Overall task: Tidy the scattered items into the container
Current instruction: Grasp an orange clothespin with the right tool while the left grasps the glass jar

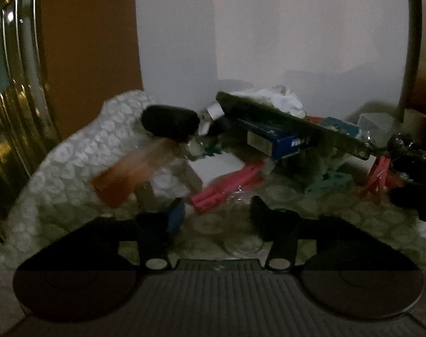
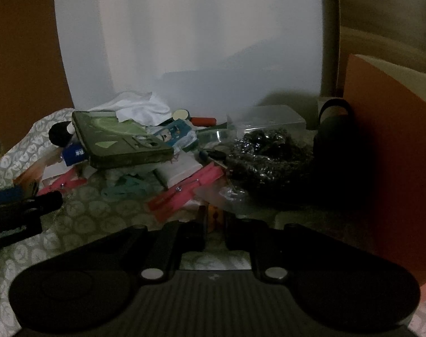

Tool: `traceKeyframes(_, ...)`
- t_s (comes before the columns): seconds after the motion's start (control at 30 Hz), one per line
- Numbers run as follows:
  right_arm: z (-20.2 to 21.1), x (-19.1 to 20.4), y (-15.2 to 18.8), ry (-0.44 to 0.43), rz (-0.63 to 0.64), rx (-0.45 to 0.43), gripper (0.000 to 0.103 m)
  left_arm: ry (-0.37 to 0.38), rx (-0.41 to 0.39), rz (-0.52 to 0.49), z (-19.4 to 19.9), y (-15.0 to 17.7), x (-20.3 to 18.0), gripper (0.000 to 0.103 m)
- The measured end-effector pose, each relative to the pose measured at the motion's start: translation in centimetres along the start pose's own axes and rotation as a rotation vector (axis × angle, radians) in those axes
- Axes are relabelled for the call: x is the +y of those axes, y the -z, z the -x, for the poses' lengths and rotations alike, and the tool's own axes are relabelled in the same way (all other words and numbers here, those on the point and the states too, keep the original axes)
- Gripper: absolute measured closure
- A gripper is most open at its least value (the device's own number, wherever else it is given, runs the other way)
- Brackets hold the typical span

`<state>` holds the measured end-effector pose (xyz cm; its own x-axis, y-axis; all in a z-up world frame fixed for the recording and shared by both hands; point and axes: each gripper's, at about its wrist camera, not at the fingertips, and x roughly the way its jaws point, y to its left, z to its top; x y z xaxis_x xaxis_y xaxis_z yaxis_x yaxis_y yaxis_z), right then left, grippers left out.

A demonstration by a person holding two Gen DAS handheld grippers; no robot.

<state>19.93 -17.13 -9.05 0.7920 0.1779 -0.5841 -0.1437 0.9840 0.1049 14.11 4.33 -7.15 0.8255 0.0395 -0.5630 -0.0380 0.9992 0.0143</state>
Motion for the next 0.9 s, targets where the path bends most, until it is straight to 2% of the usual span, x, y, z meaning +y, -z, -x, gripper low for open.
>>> traceKeyframes(0.03,0.0,0.0,0.0,0.001,0.0,-0.001,0.093,0.004,-0.004,0.004,0.0,0.0,0.0,0.055)
traceKeyframes(0.13,0.0,0.0,0.0,0.0,-0.002,-0.001,0.093,0.008,-0.003,0.004,0.3,0.2,-0.1,0.047)
traceKeyframes(0.23,0.0,0.0,0.1,-0.001,-0.005,-0.002,0.093,0.047,-0.014,-0.03,1.0,0.6,-1.1,0.047)
traceKeyframes(0.3,0.0,-0.1,0.1,-0.004,-0.006,-0.003,0.093,0.072,-0.016,-0.05,1.0,0.6,-1.6,0.051)
traceKeyframes(0.37,0.0,-0.1,0.0,-0.005,-0.008,-0.003,0.093,0.079,0.02,-0.021,0.1,0.4,-1.4,0.063)
traceKeyframes(0.47,0.0,-0.2,0.0,-0.007,-0.01,-0.004,0.093,0.087,0.031,0.025,-0.3,0.2,-0.7,0.063)
traceKeyframes(0.53,0.0,-0.1,0.0,-0.006,-0.011,-0.004,0.093,0.085,0.03,0.023,-0.3,0.3,-0.8,0.062)
traceKeyframes(0.6,0.0,-0.2,0.0,-0.006,-0.011,-0.004,0.093,0.101,0.034,0.027,-0.2,0.3,-0.9,0.054)
traceKeyframes(0.63,0.0,-0.2,0.0,-0.006,-0.012,-0.005,0.093,0.104,0.034,0.029,-0.1,0.3,-0.9,0.056)
traceKeyframes(0.67,0.0,-0.2,0.0,-0.006,-0.012,-0.005,0.093,0.097,0.034,0.029,0.0,0.3,-0.9,0.068)
traceKeyframes(0.7,0.0,-0.2,0.0,-0.006,-0.013,-0.005,0.093,0.088,0.033,0.03,0.1,0.3,-1.0,0.072)
traceKeyframes(0.9,0.1,-0.2,0.0,-0.013,-0.025,-0.011,0.093,0.076,0.016,0.006,1.1,0.5,-1.3,0.072)
